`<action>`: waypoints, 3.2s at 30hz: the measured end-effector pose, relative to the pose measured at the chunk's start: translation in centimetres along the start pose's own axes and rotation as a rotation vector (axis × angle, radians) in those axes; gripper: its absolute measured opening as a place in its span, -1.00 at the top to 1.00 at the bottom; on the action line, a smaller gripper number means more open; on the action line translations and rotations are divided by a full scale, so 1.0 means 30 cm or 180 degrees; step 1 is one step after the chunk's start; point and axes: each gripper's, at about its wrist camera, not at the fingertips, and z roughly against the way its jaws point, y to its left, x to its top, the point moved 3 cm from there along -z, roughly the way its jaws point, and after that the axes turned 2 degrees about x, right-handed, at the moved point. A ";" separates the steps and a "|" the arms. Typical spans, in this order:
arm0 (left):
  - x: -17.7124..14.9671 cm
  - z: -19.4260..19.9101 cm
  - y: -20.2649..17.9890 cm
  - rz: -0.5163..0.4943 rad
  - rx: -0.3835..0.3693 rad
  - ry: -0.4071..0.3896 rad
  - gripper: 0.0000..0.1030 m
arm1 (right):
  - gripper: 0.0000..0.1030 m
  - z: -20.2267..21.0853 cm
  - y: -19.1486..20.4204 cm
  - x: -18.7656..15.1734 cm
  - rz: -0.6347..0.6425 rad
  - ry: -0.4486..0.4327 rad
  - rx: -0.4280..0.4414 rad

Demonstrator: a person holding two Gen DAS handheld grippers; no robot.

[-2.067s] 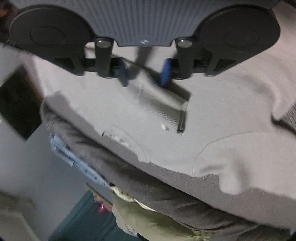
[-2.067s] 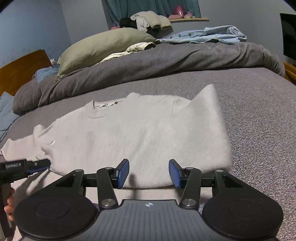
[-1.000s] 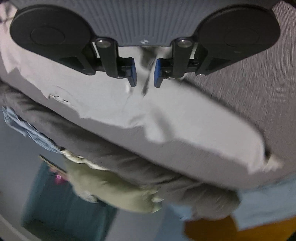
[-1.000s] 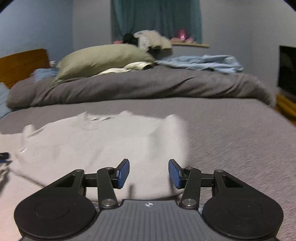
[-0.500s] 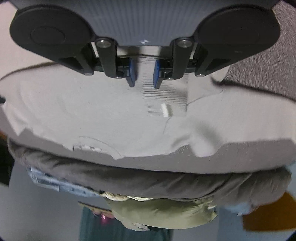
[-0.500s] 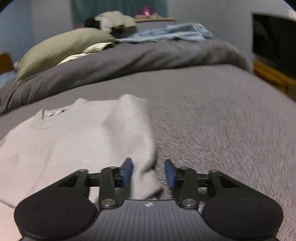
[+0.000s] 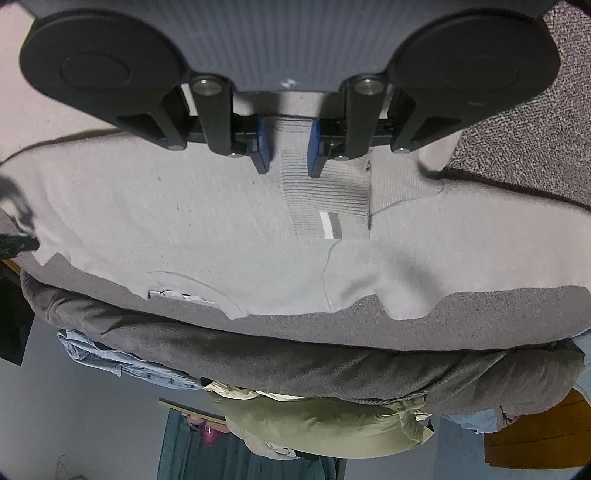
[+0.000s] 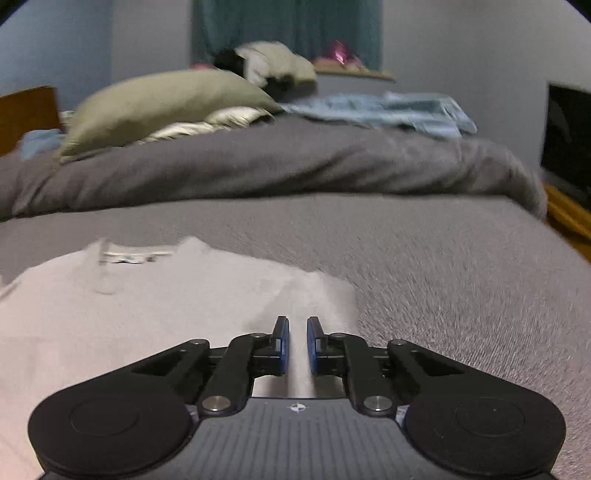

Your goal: Fold small clothes

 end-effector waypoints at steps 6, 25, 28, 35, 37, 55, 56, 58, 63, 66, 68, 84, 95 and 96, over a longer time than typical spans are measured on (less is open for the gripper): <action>-0.006 -0.015 -0.002 -0.0032 -0.0001 0.0002 0.63 | 0.87 -0.115 -0.068 -0.035 -0.0295 0.0251 -0.0213; -0.046 0.180 -0.020 -0.0647 0.0074 0.0141 -0.84 | -1.00 0.577 0.161 -0.032 0.0229 -0.0158 0.0054; 0.003 0.261 -0.006 -0.0615 0.0013 0.0086 -0.84 | -1.00 0.680 0.219 -0.072 0.0296 -0.0130 0.0175; 0.271 0.440 0.024 -0.0963 -0.0200 -0.0132 -0.85 | -1.00 0.773 0.332 -0.039 0.0377 -0.0388 -0.0026; 0.358 0.486 0.048 -0.0881 -0.0241 -0.0200 -0.99 | -1.00 0.780 0.364 -0.043 0.0350 -0.0394 0.0003; 0.142 0.227 0.603 0.0755 0.0268 0.0291 -0.99 | -1.00 0.486 0.494 -0.286 0.0373 0.0293 0.0212; 0.138 0.214 0.617 0.0746 0.0260 0.0295 -0.99 | -1.00 0.477 0.492 -0.294 0.0352 0.0269 0.0228; 0.128 0.194 0.649 0.0722 0.0262 0.0287 -0.99 | -1.00 0.458 0.480 -0.305 0.0313 0.0258 0.0240; 0.076 0.120 0.725 0.0768 0.0238 0.0247 -0.99 | -1.00 0.412 0.454 -0.339 0.0211 0.0374 0.0282; 0.066 0.079 0.752 0.0846 0.0240 0.0148 -0.99 | -1.00 0.394 0.450 -0.354 0.0142 0.0430 0.0349; 0.077 0.046 0.765 0.0875 0.0279 0.0105 -0.99 | -1.00 0.392 0.448 -0.359 0.0090 0.0454 0.0395; 0.287 -0.107 0.955 0.0457 0.1336 0.0223 0.72 | -0.99 0.480 0.423 -0.381 -0.0136 0.0725 0.0914; 0.415 0.081 0.810 0.0123 0.1171 -0.0352 0.97 | -0.99 0.476 0.366 -0.361 -0.0375 0.0628 0.0814; 0.433 0.099 0.772 -0.0007 0.1126 -0.0396 0.97 | -0.99 0.480 0.368 -0.354 -0.0358 0.0593 0.0806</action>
